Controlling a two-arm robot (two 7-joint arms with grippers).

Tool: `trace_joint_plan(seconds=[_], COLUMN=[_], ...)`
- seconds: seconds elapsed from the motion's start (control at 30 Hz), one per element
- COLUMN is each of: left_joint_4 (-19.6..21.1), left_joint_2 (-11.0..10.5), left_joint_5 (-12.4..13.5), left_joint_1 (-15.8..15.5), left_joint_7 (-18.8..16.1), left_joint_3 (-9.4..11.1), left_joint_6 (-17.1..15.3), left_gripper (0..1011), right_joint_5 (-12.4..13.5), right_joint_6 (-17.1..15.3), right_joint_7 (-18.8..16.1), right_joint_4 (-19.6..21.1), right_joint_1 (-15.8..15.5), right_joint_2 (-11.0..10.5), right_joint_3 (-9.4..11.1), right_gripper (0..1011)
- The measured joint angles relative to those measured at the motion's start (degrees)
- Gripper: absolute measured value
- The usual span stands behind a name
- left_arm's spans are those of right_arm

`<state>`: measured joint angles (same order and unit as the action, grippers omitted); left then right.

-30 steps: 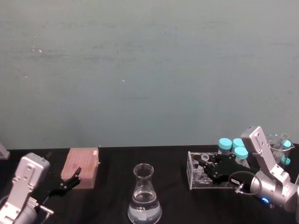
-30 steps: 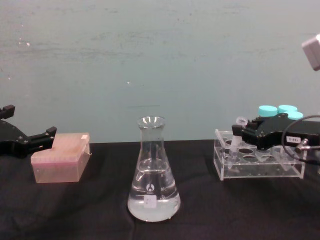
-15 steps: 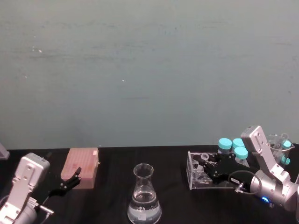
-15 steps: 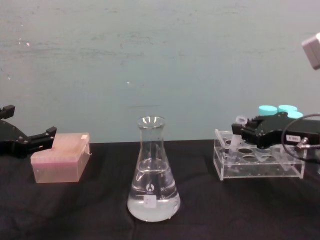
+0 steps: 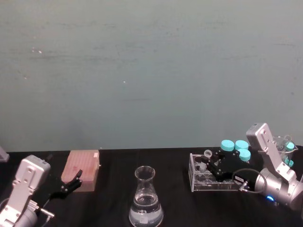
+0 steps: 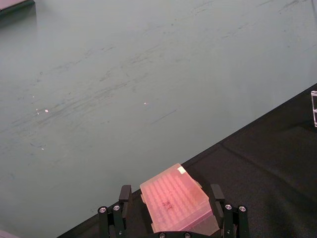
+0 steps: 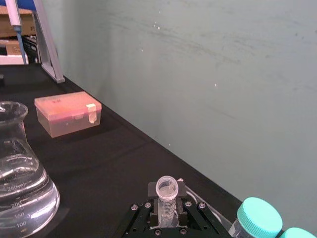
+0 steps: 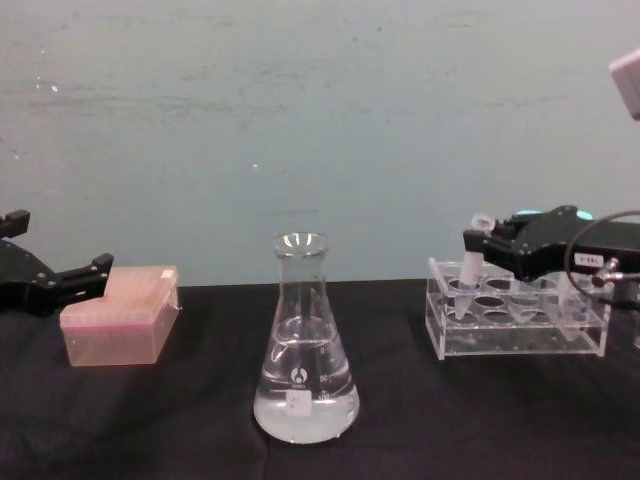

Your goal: Pour the liquid from the test tube into the beaker using one hand.

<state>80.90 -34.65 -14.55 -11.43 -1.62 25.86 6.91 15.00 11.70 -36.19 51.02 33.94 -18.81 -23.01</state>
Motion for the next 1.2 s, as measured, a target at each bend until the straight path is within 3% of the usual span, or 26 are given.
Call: trace_joint_plan(seconds=[0.73,1.2], left_joint_4=[0.0,0.0], left_joint_2=[0.0,0.0], left_joint_5=[0.0,0.0], left_joint_1=[0.0,0.0], left_joint_7=[0.0,0.0], left_joint_3=[0.0,0.0], left_joint_6=[0.0,0.0], left_gripper=[1000,1000], right_joint_5=[2.71,-0.12], right_joint_6=[-0.04,2.46], right_joint_7=[-0.77,0.79], right_joint_4=[6.04,6.2], right_joint_1=[-0.76,0.81], right_joint_2=[-2.05,-1.65], right_joint_3=[1.24,-0.37], right_gripper=[202,202])
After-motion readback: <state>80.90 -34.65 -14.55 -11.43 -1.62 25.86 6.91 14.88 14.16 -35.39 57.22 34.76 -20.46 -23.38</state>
